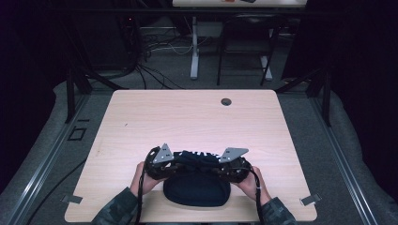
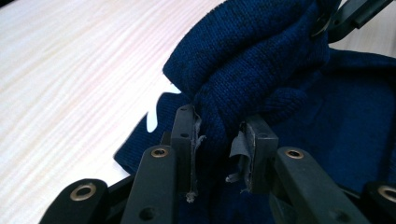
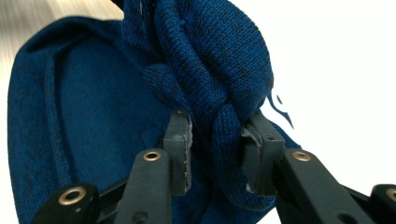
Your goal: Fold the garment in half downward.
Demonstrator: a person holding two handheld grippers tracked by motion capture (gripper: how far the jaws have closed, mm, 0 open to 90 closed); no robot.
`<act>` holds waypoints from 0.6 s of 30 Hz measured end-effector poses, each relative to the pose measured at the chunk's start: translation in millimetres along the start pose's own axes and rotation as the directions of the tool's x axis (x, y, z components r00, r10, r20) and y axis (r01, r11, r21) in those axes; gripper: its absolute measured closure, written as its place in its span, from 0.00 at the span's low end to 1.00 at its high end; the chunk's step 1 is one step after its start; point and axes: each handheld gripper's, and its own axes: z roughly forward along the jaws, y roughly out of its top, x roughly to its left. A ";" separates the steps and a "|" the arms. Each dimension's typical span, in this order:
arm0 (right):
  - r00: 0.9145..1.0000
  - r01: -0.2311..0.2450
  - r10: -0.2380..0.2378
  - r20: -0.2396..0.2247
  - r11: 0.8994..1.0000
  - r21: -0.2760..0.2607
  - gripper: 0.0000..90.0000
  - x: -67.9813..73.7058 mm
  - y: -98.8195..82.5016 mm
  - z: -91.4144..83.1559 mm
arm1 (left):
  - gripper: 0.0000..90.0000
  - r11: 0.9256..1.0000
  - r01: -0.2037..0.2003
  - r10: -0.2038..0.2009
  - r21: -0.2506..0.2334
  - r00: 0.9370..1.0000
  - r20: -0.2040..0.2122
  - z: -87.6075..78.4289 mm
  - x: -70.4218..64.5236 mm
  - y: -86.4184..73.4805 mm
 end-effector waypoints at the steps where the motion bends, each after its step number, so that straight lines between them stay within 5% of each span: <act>1: 1.000 0.004 -0.004 0.000 1.000 0.015 0.73 0.9 -1.0 0.3 | 0.78 1.000 0.001 -0.001 0.004 1.000 0.003 0.6 -1.4 -1.4; 18: 1.000 0.005 -0.003 -0.030 0.998 0.066 0.73 6.7 -15.7 10.4 | 0.78 0.997 -0.013 0.012 0.071 1.000 0.025 7.9 -9.5 -19.9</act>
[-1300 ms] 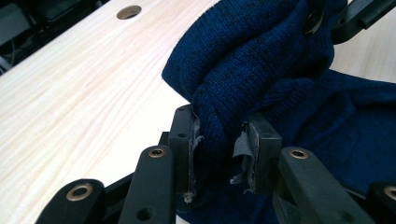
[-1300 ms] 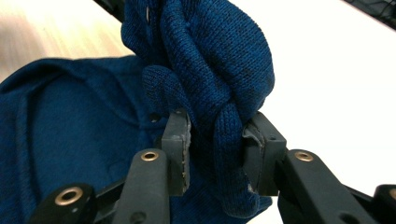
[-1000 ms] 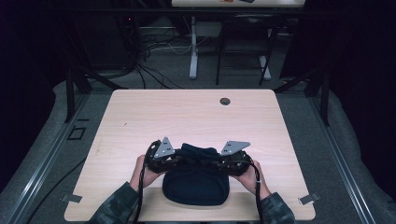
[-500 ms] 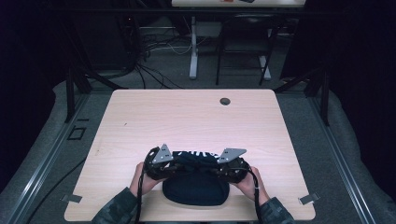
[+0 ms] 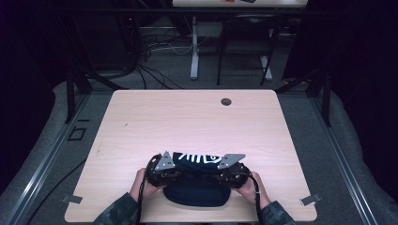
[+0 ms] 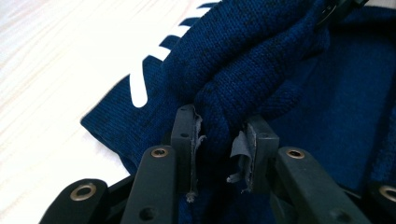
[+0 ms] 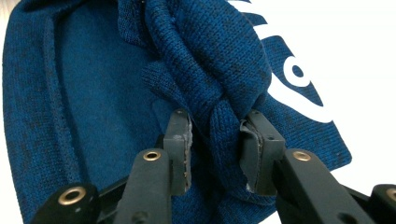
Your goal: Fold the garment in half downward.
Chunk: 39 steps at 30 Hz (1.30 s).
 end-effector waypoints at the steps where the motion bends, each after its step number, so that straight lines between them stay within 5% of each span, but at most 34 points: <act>1: 1.000 0.000 0.000 0.000 1.000 0.000 0.73 0.0 0.0 0.0 | 0.78 1.000 0.000 0.000 0.000 1.000 0.000 0.0 0.0 0.0; 6: 1.000 0.018 -0.018 0.018 1.000 0.005 0.74 4.5 -5.9 4.8 | 0.74 1.000 0.015 -0.015 0.017 1.000 0.021 2.4 1.3 -2.1; 11: 0.999 0.024 -0.024 0.030 1.000 -0.001 0.74 6.6 -7.6 6.2 | 0.49 0.997 0.074 -0.074 0.029 0.997 0.031 -2.9 6.7 3.8; 20: 1.000 -0.015 0.015 0.007 1.000 -0.024 0.72 2.7 -10.0 5.6 | 0.42 0.983 0.155 -0.147 -0.098 0.985 0.086 -39.1 15.8 18.3; 26: 1.000 -0.010 0.010 -0.015 1.000 0.013 0.48 3.1 -3.0 -2.2 | 0.42 0.972 0.165 -0.159 -0.169 0.986 0.050 -56.3 23.7 28.2; 33: 0.993 -0.066 0.064 -0.102 0.998 -0.019 0.40 -3.1 -0.8 -22.4 | 0.42 0.984 0.149 -0.148 -0.093 0.989 0.018 -32.8 19.9 24.6; 36: 0.985 -0.126 0.112 -0.130 0.986 -0.106 0.41 -6.6 0.4 -35.0 | 0.41 0.987 0.144 -0.142 -0.074 0.990 0.023 -29.7 16.8 23.9; 39: 0.987 -0.156 0.147 -0.060 0.970 -0.185 0.44 -5.8 6.1 -41.6 | 0.40 0.990 0.129 -0.129 -0.062 0.992 0.007 -25.8 12.7 24.0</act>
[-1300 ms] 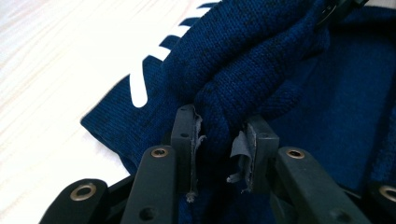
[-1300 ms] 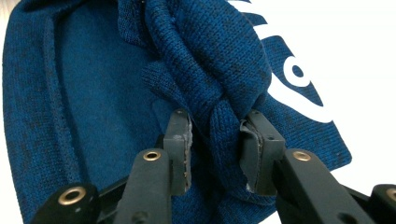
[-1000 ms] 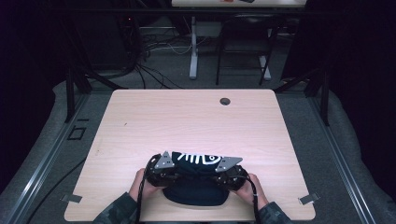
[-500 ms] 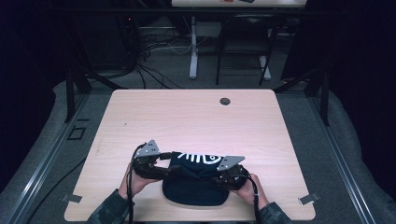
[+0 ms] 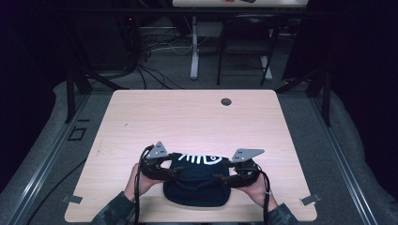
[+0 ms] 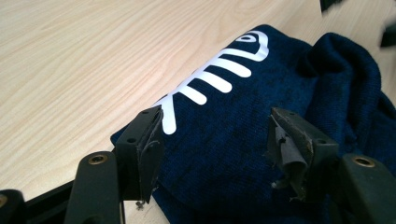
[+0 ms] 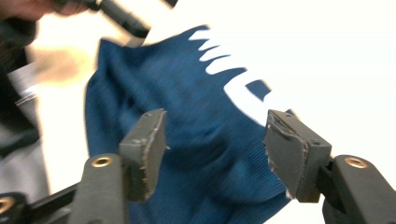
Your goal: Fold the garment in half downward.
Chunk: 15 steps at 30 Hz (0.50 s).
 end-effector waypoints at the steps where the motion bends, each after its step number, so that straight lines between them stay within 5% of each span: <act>1: 1.000 -0.009 0.009 0.030 1.000 -0.019 0.46 1.0 2.1 1.7 | 0.40 1.000 -0.001 0.001 0.007 1.000 -0.003 1.9 -0.7 -0.4; 4: 0.996 -0.013 0.011 0.084 1.000 0.020 0.49 5.2 4.7 17.5 | 0.38 0.999 -0.017 0.018 0.036 1.000 -0.009 6.4 -4.8 -3.3; 7: 0.996 -0.010 0.005 0.086 0.998 0.062 0.54 7.1 1.7 27.3 | 0.37 0.998 -0.027 0.027 0.053 1.000 -0.011 8.2 -8.6 -6.7; 8: 0.998 0.000 -0.005 0.057 0.995 0.099 0.60 7.9 -2.1 31.0 | 0.37 0.998 -0.031 0.032 0.057 0.999 -0.016 9.2 -10.4 -8.8; 15: 1.000 -0.007 0.001 0.029 0.983 0.181 0.55 12.6 -12.5 31.5 | 0.35 0.991 -0.060 0.065 0.119 0.997 -0.038 13.8 -21.1 -22.7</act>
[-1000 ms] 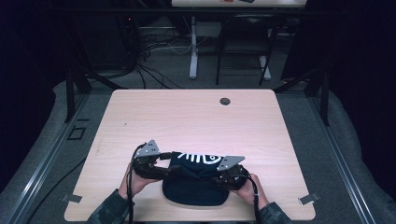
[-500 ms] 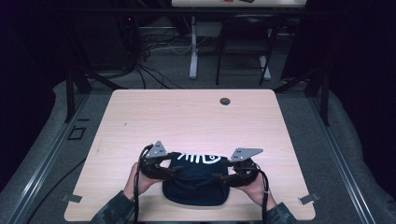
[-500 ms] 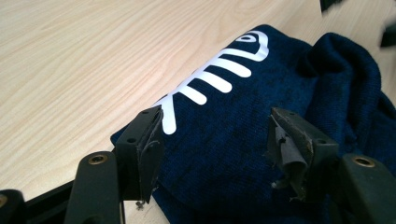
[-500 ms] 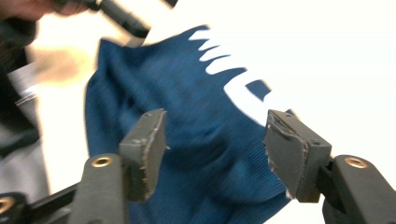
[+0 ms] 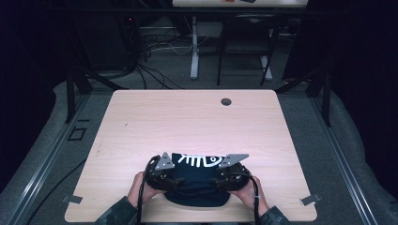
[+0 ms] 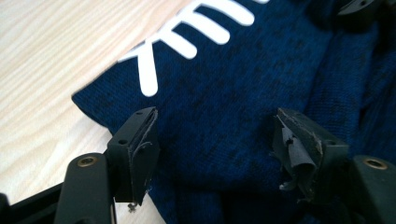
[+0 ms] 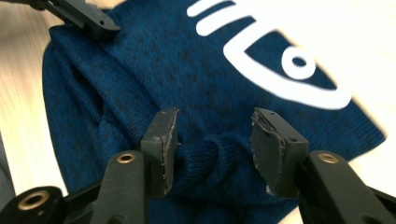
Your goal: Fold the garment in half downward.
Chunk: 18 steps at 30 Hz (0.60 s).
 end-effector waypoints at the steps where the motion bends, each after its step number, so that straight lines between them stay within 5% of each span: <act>1: 1.000 0.000 0.000 0.000 1.000 0.000 0.55 0.0 0.0 0.0 | 0.34 1.000 0.000 0.000 0.000 1.000 0.000 0.0 0.0 0.0; 8: 1.000 -0.018 0.017 0.005 0.999 0.045 0.44 1.3 -11.3 0.3 | 0.33 1.000 0.027 -0.027 0.002 1.000 0.011 3.8 -4.2 -8.6; 18: 0.997 0.058 -0.060 0.037 0.996 0.069 0.37 -2.1 -15.2 8.6 | 0.31 0.999 0.050 -0.050 0.004 0.998 -0.030 9.2 -13.5 -12.6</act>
